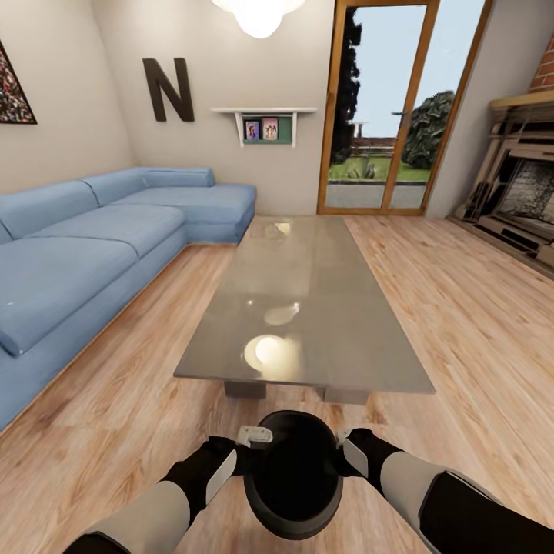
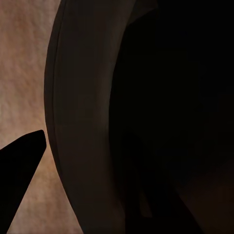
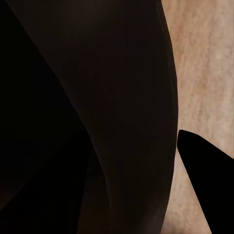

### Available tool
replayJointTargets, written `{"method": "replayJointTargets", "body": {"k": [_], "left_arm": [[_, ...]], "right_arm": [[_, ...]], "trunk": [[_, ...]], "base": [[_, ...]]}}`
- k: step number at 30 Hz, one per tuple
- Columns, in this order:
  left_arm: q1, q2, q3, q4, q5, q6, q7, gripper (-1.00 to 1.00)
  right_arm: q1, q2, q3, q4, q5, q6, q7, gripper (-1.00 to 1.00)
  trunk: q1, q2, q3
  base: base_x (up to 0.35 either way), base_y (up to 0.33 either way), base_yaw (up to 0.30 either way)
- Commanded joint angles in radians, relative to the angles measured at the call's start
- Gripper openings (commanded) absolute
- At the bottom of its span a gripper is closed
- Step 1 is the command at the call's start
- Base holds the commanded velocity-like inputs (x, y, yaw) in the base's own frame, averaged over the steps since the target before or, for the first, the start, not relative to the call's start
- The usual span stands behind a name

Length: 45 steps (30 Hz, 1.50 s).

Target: Place each of the two pumpkins and all three candles from the living room inside a cabinet in the living room (use any cabinet), then make sure every cabinet is closed, and position the cauldron so it is next to a table in the living room.

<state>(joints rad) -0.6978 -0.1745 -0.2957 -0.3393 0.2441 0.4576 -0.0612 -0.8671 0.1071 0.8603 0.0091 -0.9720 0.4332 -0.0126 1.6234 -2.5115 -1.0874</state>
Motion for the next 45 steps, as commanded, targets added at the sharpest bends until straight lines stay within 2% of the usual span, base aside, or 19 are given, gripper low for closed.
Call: {"method": "replayJointTargets", "body": {"k": [1,36,45], "left_arm": [[0.000,0.000,-0.007,0.002,-0.023,0.004,0.038,-1.00],[0.000,0.000,-0.007,0.002,-0.023,0.004,0.038,-1.00],[0.000,0.000,-0.007,0.002,-0.023,0.004,0.038,-1.00]], "right_arm": [[-0.001,-0.001,-0.008,-0.001,-0.017,0.002,0.000,-1.00],[-0.001,0.000,-0.007,-0.001,-0.017,0.002,0.003,-1.00],[-0.001,0.000,-0.007,-0.001,-0.017,0.002,0.003,-1.00]], "trunk": [[0.000,-0.001,-0.002],[0.000,-0.001,-0.059],[0.000,-0.001,-0.066]], "base": [[0.017,0.000,0.000],[0.001,0.000,0.000],[0.000,0.000,0.000]]}}
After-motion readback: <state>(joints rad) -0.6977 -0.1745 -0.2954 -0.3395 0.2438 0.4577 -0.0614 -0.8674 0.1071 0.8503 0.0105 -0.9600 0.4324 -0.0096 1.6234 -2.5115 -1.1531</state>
